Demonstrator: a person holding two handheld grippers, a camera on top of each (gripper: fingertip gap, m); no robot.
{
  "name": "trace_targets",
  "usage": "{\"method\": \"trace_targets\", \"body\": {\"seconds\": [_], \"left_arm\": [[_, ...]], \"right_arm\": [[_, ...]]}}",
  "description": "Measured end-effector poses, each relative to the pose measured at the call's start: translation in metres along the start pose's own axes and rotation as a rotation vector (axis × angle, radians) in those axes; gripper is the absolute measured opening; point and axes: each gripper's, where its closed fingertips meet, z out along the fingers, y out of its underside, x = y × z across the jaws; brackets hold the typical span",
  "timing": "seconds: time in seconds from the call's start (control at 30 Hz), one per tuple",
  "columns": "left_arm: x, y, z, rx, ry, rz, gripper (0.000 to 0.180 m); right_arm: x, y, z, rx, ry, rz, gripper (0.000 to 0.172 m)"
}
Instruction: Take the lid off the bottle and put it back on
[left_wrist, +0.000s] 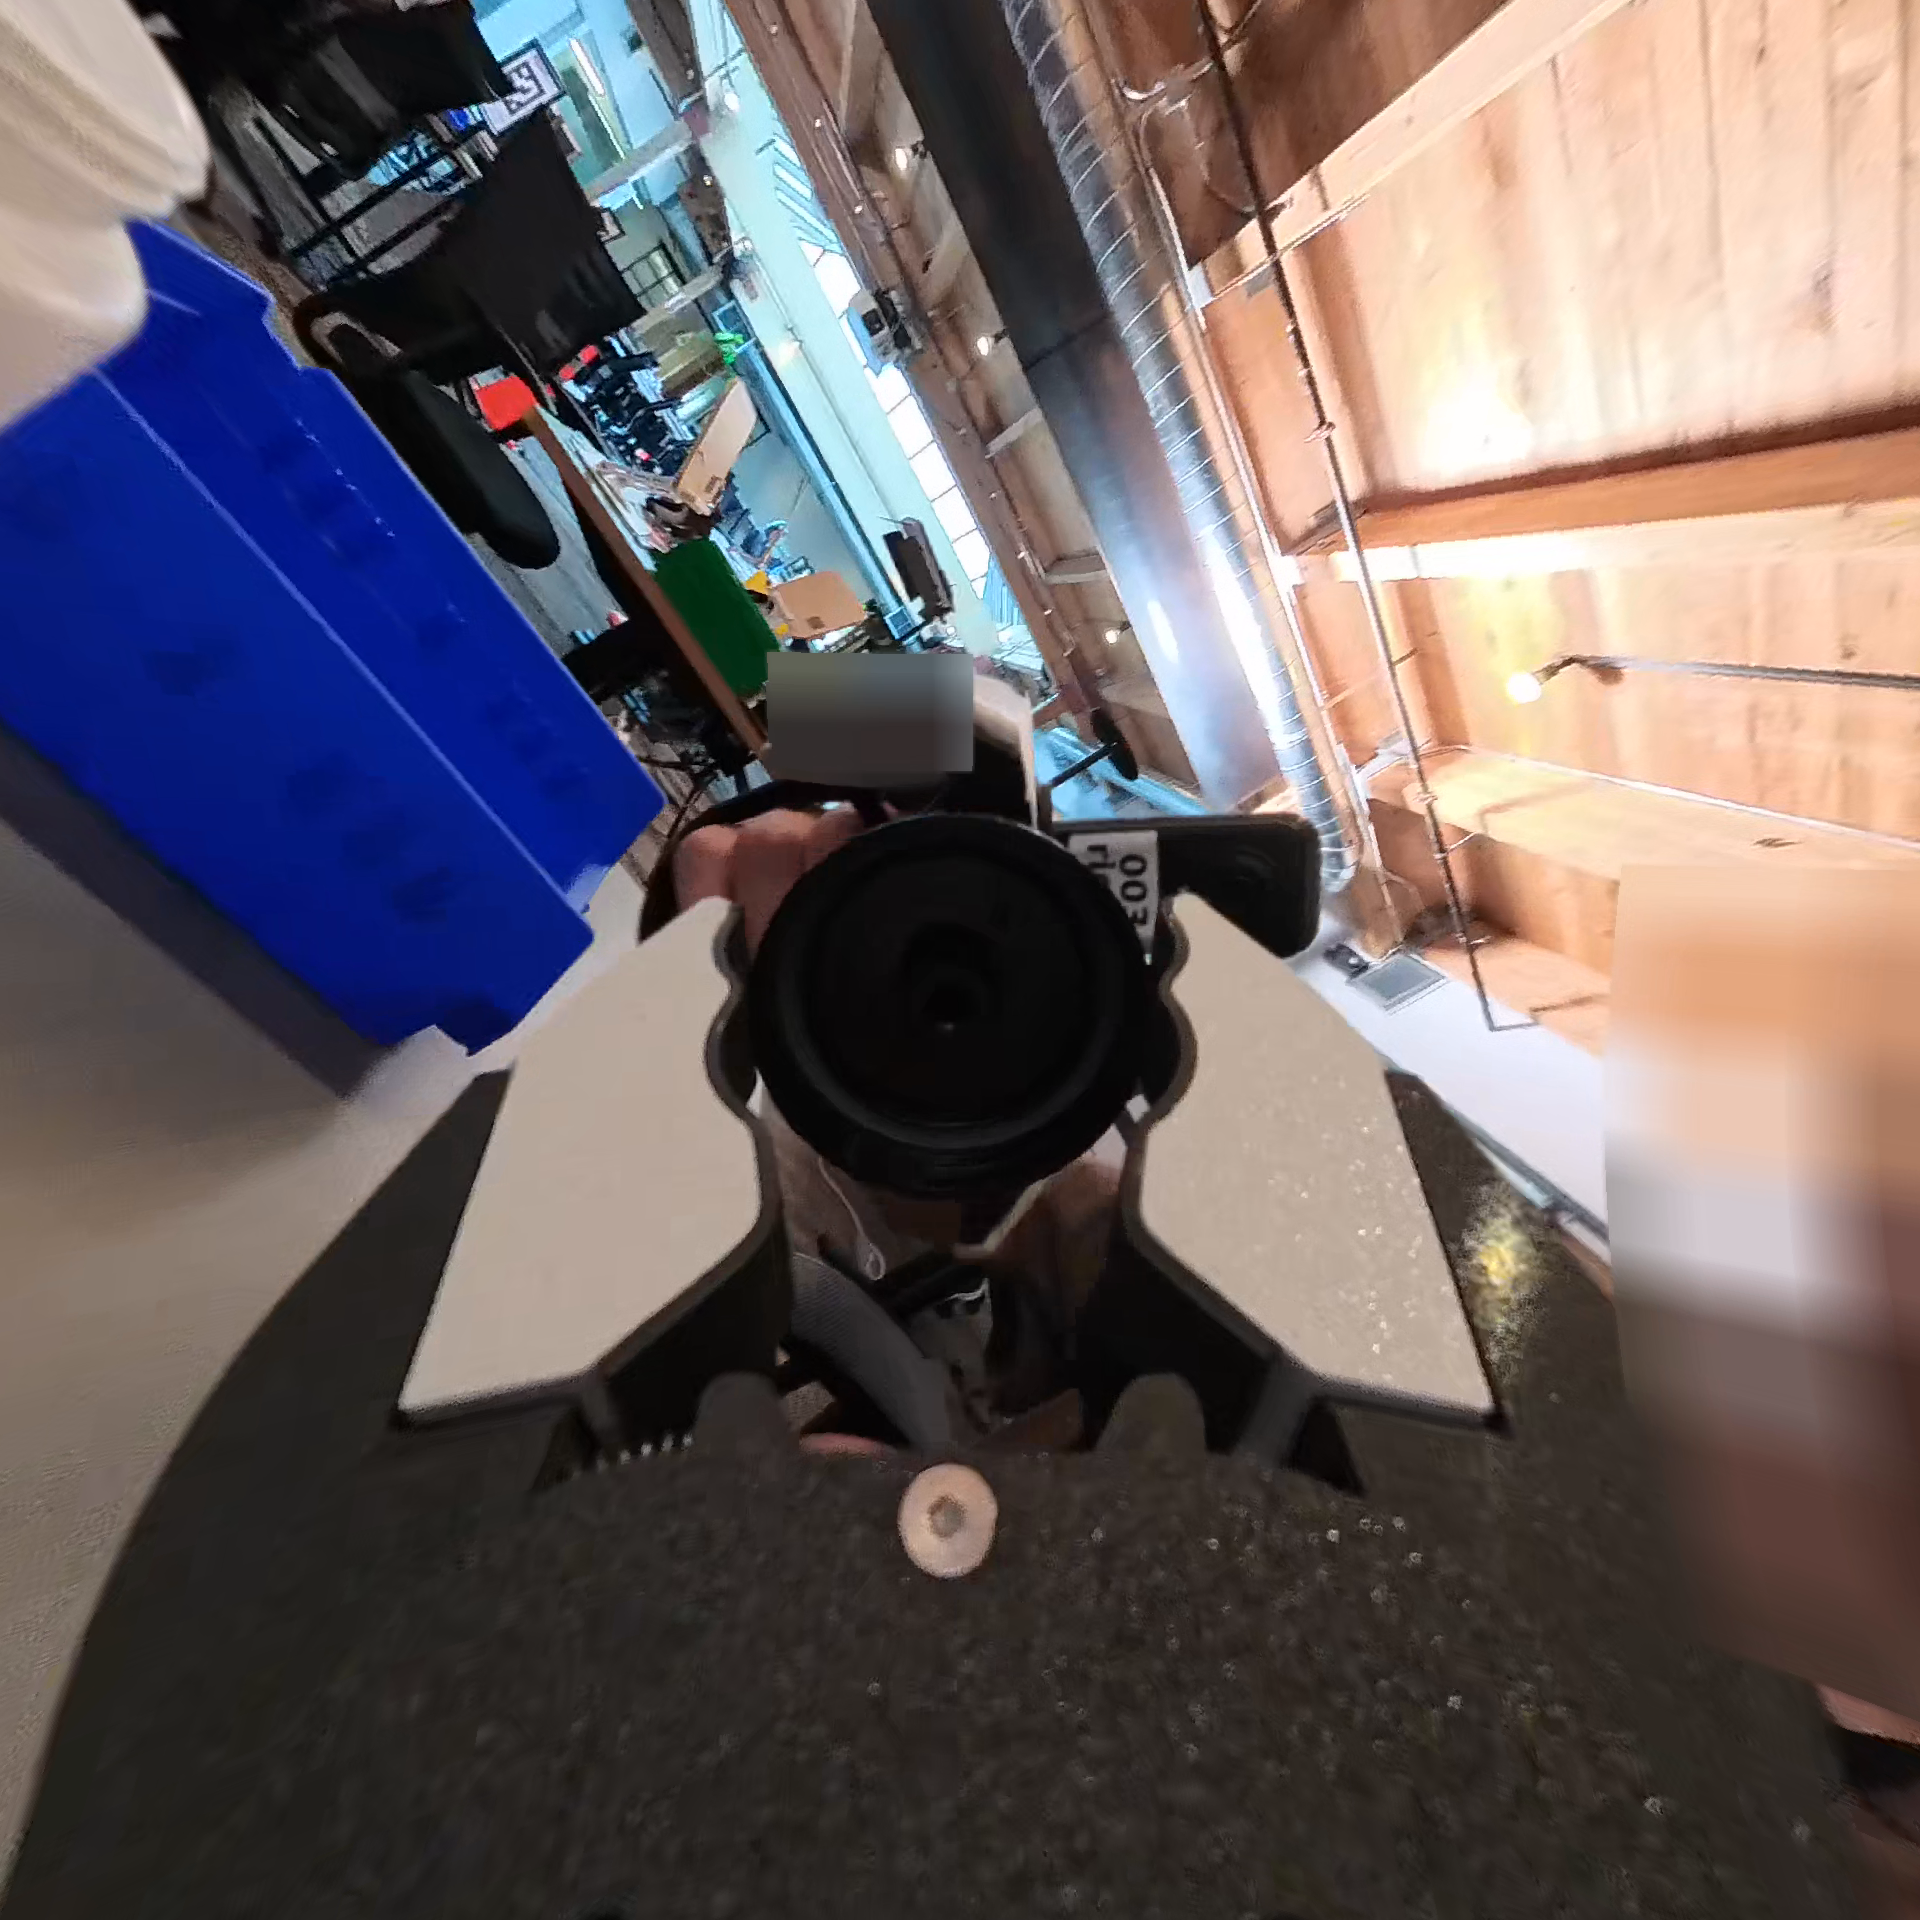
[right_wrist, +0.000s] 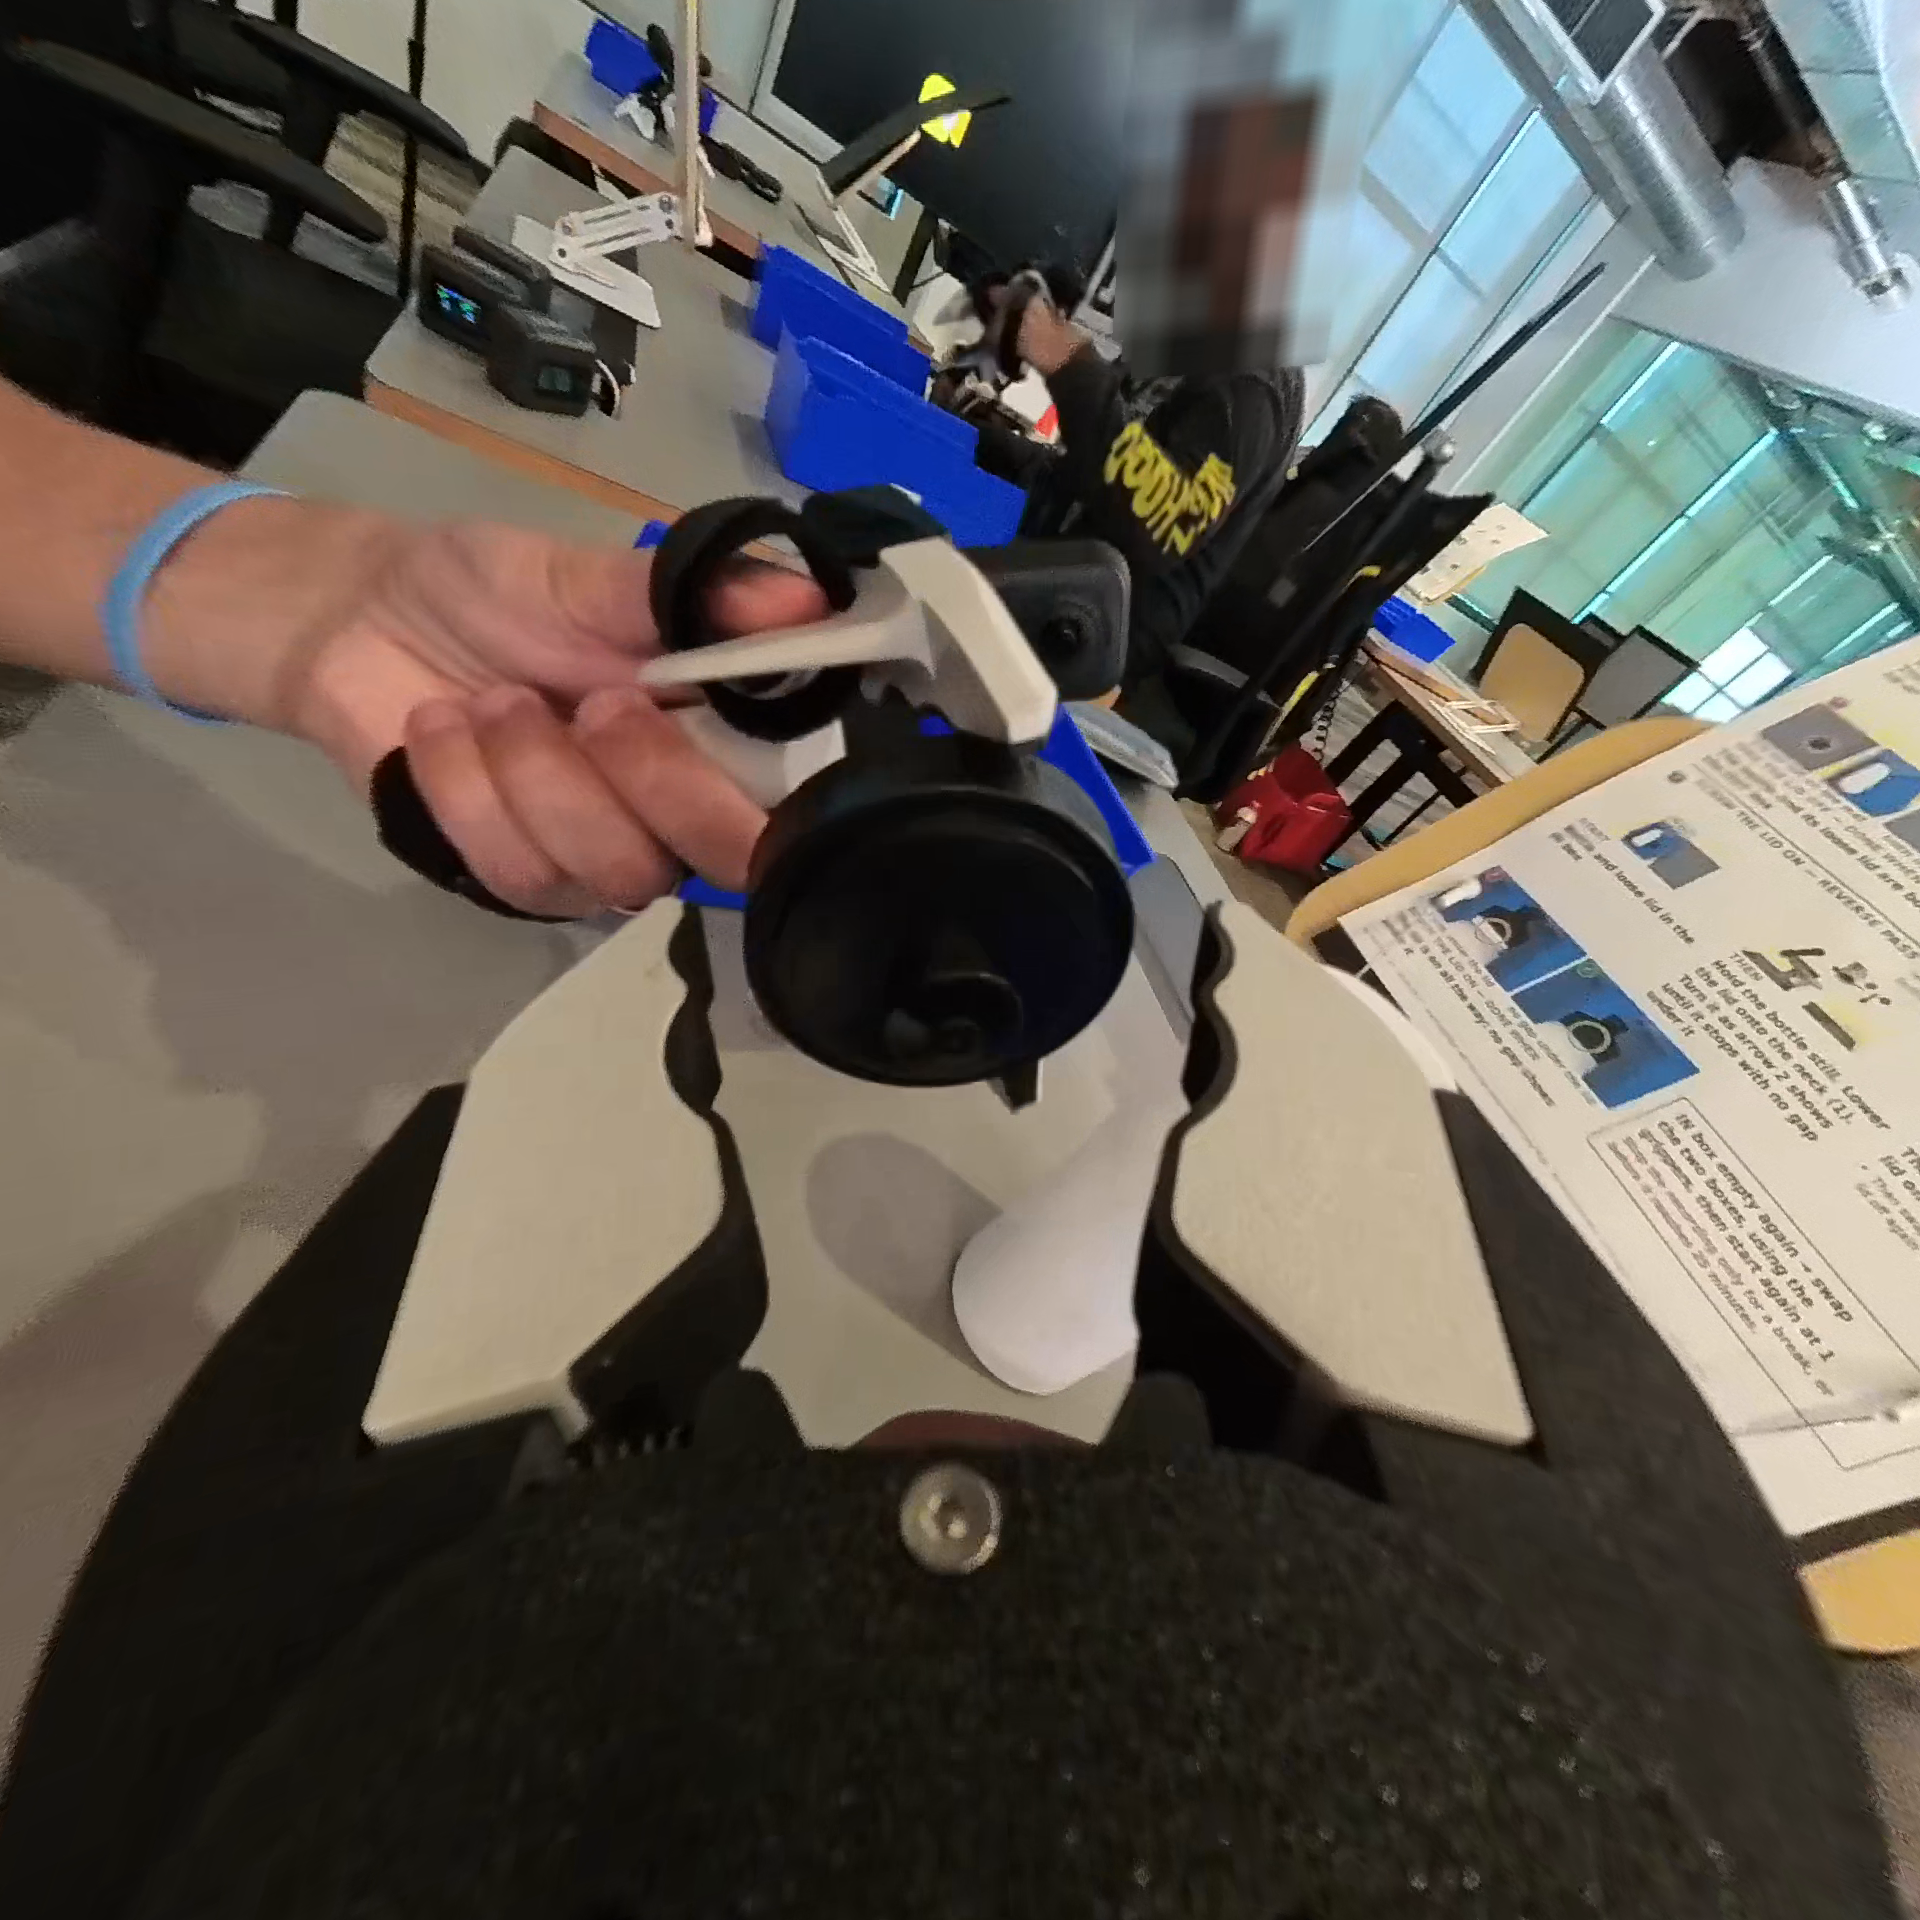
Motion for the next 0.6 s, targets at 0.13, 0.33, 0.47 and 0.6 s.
{"method": "trace_targets", "body": {"seconds": [0.13, 0.33, 0.47, 0.6], "left_arm": [[-0.007, 0.003, 0.003, 0.002, -0.003, -0.014, 0.072], [-0.005, -0.002, -0.006, 0.021, 0.042, 0.160, 0.076], [-0.047, -0.037, -0.040, 0.216, -0.361, 0.649, 0.092], [-0.108, -0.062, -0.060, 0.209, -0.734, 0.907, 0.108]], "right_arm": [[-0.003, 0.011, 0.000, -0.012, 0.013, -0.004, 0.073], [-0.010, 0.015, -0.011, -0.024, -0.032, 0.070, 0.073], [-0.005, 0.015, -0.040, 0.032, -0.004, 0.240, 0.073], [-0.009, 0.023, -0.068, 0.083, -0.028, 0.415, 0.073]]}}
